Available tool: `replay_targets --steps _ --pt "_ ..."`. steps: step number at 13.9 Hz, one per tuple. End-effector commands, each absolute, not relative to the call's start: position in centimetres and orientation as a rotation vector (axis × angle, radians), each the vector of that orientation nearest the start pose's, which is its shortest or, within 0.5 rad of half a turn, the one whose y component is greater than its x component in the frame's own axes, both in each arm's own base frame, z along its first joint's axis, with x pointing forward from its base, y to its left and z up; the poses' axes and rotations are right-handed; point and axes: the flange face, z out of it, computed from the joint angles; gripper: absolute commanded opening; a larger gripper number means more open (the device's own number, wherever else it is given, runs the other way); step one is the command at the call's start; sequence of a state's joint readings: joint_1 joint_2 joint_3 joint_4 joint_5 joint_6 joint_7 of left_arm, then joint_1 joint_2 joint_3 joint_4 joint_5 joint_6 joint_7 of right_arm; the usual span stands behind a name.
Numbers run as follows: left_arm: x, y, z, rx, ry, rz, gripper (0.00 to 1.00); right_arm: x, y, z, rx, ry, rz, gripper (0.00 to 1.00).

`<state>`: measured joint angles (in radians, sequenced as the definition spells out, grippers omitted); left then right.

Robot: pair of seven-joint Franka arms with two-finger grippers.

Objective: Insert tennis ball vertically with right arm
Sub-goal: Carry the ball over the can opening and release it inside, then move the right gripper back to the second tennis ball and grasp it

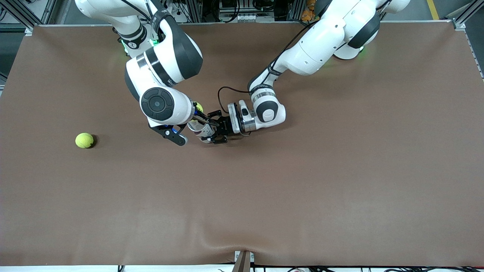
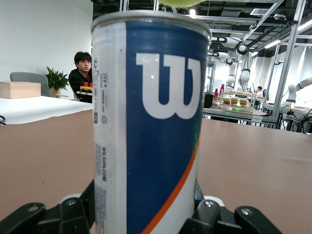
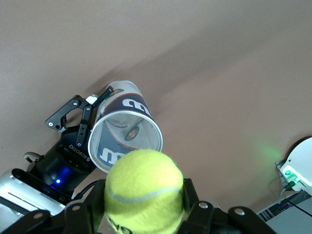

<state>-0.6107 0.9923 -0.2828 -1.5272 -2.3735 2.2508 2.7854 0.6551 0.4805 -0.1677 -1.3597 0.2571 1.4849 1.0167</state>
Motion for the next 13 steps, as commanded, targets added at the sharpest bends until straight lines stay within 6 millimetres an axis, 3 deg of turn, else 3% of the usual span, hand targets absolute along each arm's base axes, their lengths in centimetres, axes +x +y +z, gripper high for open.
replay_targets --steps 1,4,5,6,7,13 --pt "44.2 -54.1 9.2 1.383 -1.169 1.391 0.72 56.6 34.8 43.0 -3.035 0.9 0.592 0.12" --pt "44.1 -54.1 9.2 1.383 -1.17 1.389 0.72 56.7 35.1 43.0 -3.005 0.9 0.599 0.13" --pt "44.2 -54.1 9.2 1.383 -1.171 1.389 0.72 56.7 35.1 43.0 -3.004 0.9 0.597 0.19" --pt "44.2 -54.1 9.2 1.383 -1.171 1.389 0.72 56.7 35.3 42.9 -3.005 0.897 0.593 0.4" --pt "44.2 -54.1 9.2 1.384 -1.17 1.391 0.72 56.7 35.4 42.9 -3.003 0.895 0.587 0.99" --pt "44.1 -54.0 9.1 1.383 -1.175 1.392 0.72 57.1 34.3 43.0 -3.004 0.919 0.592 1.0"
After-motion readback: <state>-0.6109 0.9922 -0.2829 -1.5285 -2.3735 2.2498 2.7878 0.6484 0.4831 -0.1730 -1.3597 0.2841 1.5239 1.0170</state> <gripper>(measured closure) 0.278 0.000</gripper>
